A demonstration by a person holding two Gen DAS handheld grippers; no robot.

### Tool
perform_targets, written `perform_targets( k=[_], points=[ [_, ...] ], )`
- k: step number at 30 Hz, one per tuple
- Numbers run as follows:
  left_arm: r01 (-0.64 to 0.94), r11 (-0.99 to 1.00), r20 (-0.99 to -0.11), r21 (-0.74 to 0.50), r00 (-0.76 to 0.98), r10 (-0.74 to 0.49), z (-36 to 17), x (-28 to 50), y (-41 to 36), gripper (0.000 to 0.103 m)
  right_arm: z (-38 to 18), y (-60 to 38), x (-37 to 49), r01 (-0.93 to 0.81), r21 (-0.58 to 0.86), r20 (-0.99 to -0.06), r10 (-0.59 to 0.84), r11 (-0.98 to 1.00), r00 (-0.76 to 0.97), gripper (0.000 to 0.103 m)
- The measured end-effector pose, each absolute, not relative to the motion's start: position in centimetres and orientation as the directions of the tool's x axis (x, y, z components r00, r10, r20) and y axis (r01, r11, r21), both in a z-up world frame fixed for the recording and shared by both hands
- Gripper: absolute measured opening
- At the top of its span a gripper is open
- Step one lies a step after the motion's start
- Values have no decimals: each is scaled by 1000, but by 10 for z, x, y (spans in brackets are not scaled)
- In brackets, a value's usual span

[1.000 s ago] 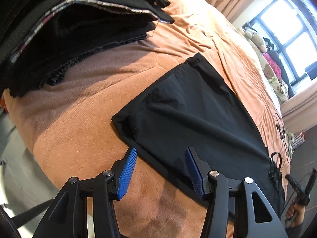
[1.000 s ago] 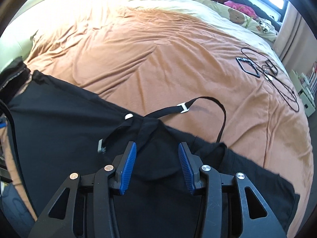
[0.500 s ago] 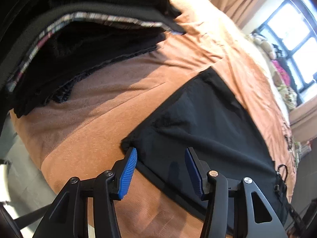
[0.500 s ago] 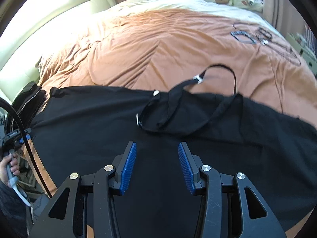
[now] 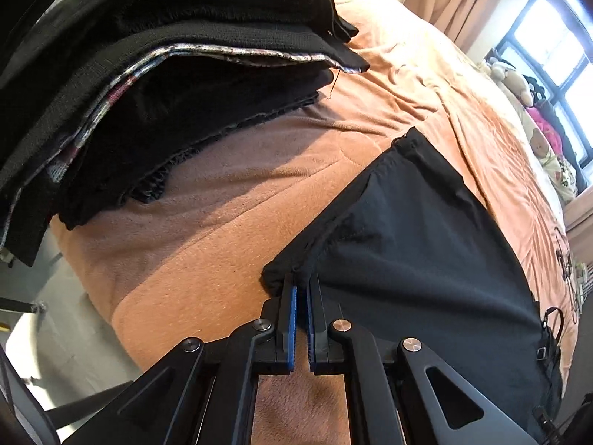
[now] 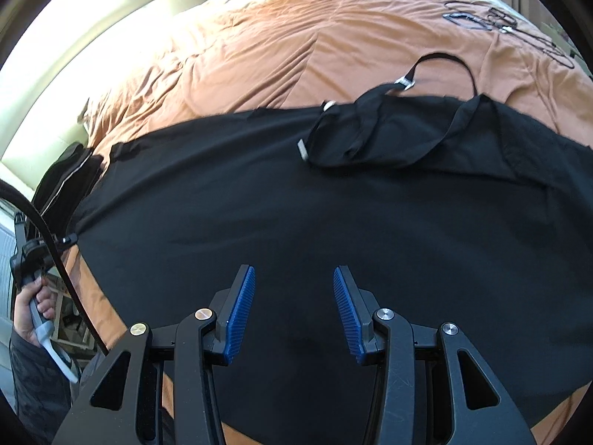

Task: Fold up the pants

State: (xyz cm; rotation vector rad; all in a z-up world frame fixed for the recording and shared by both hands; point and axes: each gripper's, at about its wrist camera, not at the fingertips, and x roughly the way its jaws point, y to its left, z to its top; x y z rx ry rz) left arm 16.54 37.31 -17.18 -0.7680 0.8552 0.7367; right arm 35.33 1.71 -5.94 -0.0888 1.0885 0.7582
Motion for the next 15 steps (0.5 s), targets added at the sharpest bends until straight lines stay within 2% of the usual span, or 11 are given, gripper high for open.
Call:
perform_targets(
  k=[5,7,9,15],
  points=[
    [-809,492,-871,-320,456,183,-182,163,375,8,-76,23,352,-596,277,-850,481,753,213,42],
    [-802,489,-865,-342,472,168,-181,161,373,17,-80,23,352,-595,281,-851,482,753,209,42],
    [-794,475,-856,-380,496,144,-181,158,372,36,-79,24,354,-599,274,-850,481,752,216,42],
    [-779,434,-842,-453,534,79,-186,157,367,39,-80,27,354,-599,274,-847,484,753,221,42]
  ],
)
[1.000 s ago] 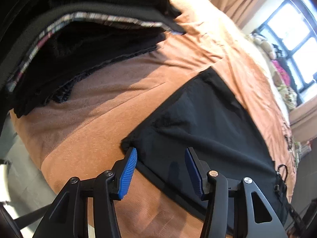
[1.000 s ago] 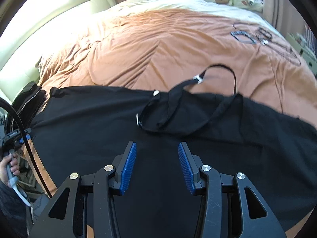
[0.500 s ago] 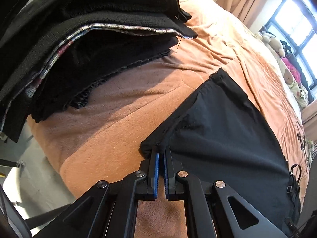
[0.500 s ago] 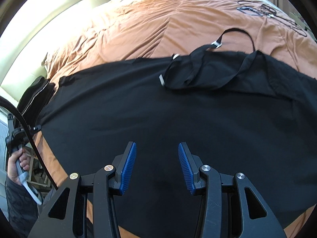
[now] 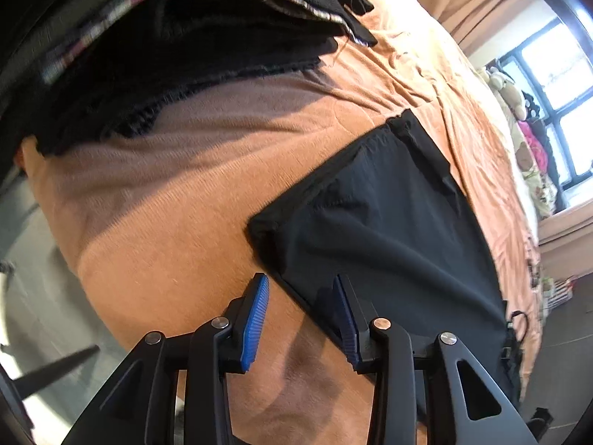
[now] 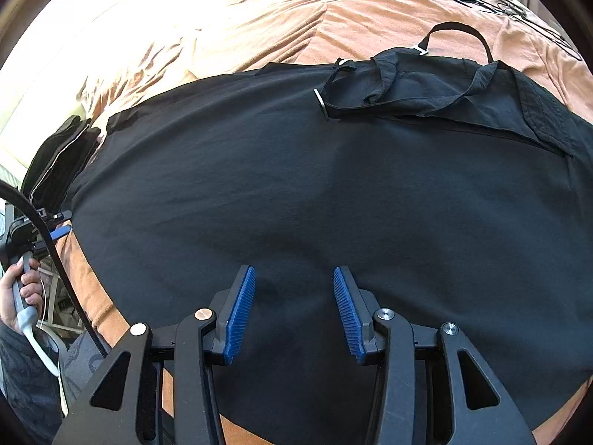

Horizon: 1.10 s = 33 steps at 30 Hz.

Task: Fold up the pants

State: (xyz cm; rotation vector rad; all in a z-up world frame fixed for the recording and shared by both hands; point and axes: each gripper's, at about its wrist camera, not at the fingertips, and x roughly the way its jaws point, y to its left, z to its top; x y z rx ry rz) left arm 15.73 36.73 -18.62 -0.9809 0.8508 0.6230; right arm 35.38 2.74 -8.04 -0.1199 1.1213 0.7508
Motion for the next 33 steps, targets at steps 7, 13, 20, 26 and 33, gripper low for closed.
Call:
perform_targets(
  k=[7,13,20,26,33],
  points=[
    [-768,378,-816,-517,575,54,-198,164,373,42,-86,24,345,-596,281,-840,493,752,227,42],
    [-700,378,-725,-606,681,100,-180,153,368,42,-85,22,343,-591,289,-833,502,753,233,42],
    [-683,365,-719,-632,693,52,-182,149,360,42,-85,19,341,-591,293,-831,505,752,231,42],
    [-687,330,-728,-647,685,-1,-200,148,351,44,-84,20,340,-594,289,-833,502,751,230,42],
    [-688,346,-728,-638,685,18,-203,161,350,55,-86,20,341,-588,301,-827,512,751,231,42]
  ],
)
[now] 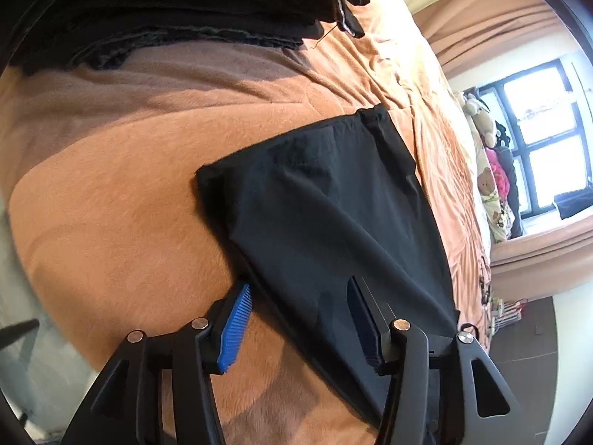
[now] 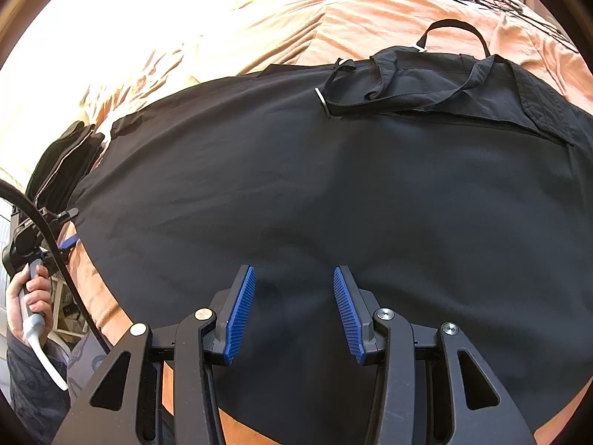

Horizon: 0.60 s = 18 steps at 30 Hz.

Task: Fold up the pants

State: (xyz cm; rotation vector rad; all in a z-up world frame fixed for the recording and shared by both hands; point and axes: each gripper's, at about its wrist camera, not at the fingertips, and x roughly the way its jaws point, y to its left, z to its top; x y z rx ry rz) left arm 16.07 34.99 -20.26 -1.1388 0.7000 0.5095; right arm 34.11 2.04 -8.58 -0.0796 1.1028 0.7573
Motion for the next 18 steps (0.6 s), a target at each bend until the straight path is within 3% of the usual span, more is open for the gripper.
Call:
perform_targets(
  k=[5,7,10,12,14,18],
  points=[
    [-668,317,-687,-673,724,67,-203,159,362,53,-85,17,340,-570,309,-820,517,761,246,42],
    [-669,311,-678,-675,729,97,-203,156,368,47,-83,16,337,-561,302,-818,512,770,262,42],
    [-681,302,-683,-667,721,116,-204,153,374,28,-83,15,331,-550,300,-817,508,779,274,42],
    [-689,296,-689,-662,715,123,-204,151,378,10,-82,16,325,-554,299,-813,511,777,278,35],
    [-680,308,-681,-665,722,123,-202,150,379,6,-82,18,321,-559,299,-813,513,773,276,24],
    [-651,352,-652,-672,746,136,-182,150,378,3,-86,23,312,-568,307,-822,513,763,245,13]
  ],
)
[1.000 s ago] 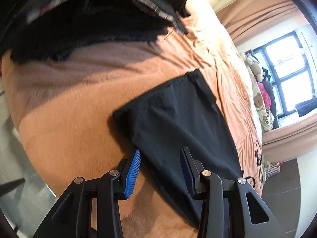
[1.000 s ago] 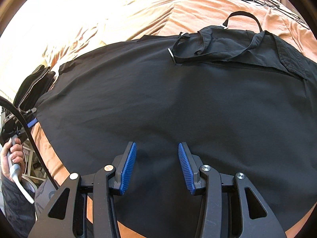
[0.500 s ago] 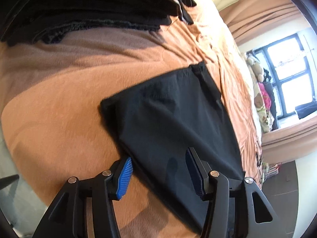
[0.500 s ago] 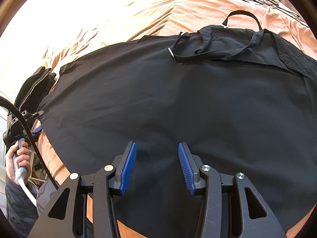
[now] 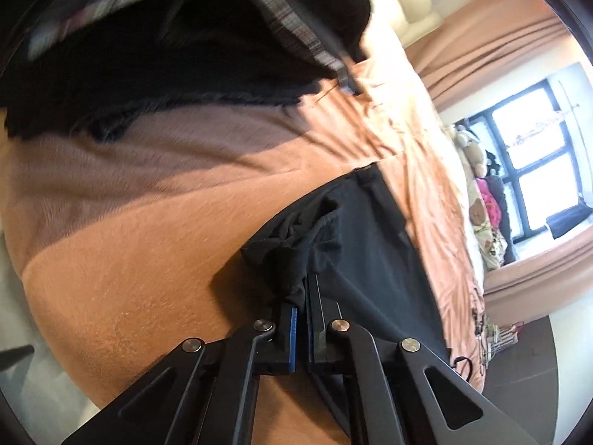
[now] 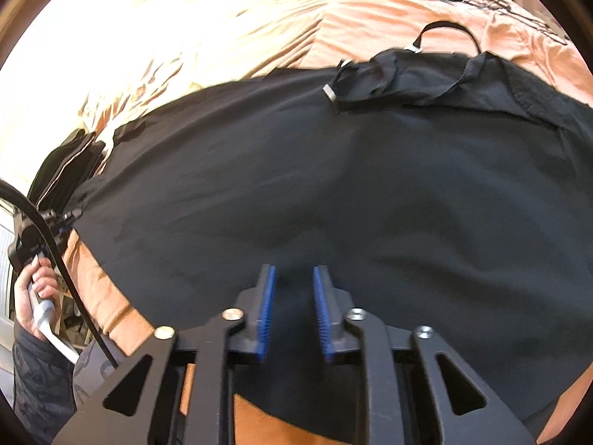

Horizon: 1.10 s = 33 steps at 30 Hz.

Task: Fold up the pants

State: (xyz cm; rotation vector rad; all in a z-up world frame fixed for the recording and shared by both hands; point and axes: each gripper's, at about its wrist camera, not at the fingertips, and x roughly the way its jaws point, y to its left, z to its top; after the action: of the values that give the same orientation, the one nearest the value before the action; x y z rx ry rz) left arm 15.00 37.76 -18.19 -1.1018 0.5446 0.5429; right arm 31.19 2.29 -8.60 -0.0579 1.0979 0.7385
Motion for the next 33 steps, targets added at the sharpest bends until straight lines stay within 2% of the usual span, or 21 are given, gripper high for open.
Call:
perform_targets(
  k=[9,15,22,33],
  points=[
    [-567,421,-573,-708,810,127,-134,161,376,3,-93,20,285,-575,344,-837,520,742,171,12],
    [-526,457,-538,-717,835,116,-110,172,374,3,-76,12,290,-563,368,-824,540,740,172,11],
    [-509,482,-524,-713,844,116,-98,181,372,3,-63,11,328,-533,325,-824,511,781,246,11],
    [-502,478,-515,-721,849,116,-97,182,374,3,-81,35,390,-500,266,-853,442,824,277,11]
  ],
)
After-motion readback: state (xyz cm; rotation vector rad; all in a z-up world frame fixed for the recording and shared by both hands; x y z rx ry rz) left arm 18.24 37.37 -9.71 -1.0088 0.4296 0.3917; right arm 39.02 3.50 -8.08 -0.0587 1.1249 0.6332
